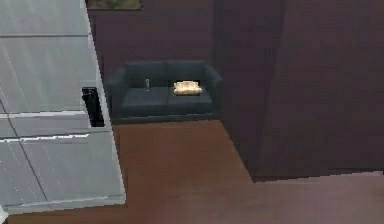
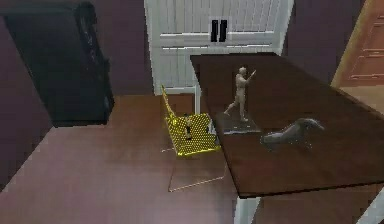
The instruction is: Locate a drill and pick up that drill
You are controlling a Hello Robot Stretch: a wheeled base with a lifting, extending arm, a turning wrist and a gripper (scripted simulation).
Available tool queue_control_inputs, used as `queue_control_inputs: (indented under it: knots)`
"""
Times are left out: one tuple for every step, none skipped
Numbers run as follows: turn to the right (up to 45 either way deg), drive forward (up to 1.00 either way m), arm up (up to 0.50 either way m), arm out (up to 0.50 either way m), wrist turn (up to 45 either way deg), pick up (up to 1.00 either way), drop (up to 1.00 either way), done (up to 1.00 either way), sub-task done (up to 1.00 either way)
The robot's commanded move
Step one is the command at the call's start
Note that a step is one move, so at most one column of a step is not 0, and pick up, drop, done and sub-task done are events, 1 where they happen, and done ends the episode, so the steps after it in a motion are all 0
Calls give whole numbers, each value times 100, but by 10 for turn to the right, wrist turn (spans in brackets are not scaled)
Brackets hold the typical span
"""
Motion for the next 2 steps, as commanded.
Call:
queue_control_inputs:
  knots:
    - [120, 0, 0, 0, 0, 0, 0, 0, 0]
    - [0, 35, 0, 0, 0, 0, 0, 0, 0]
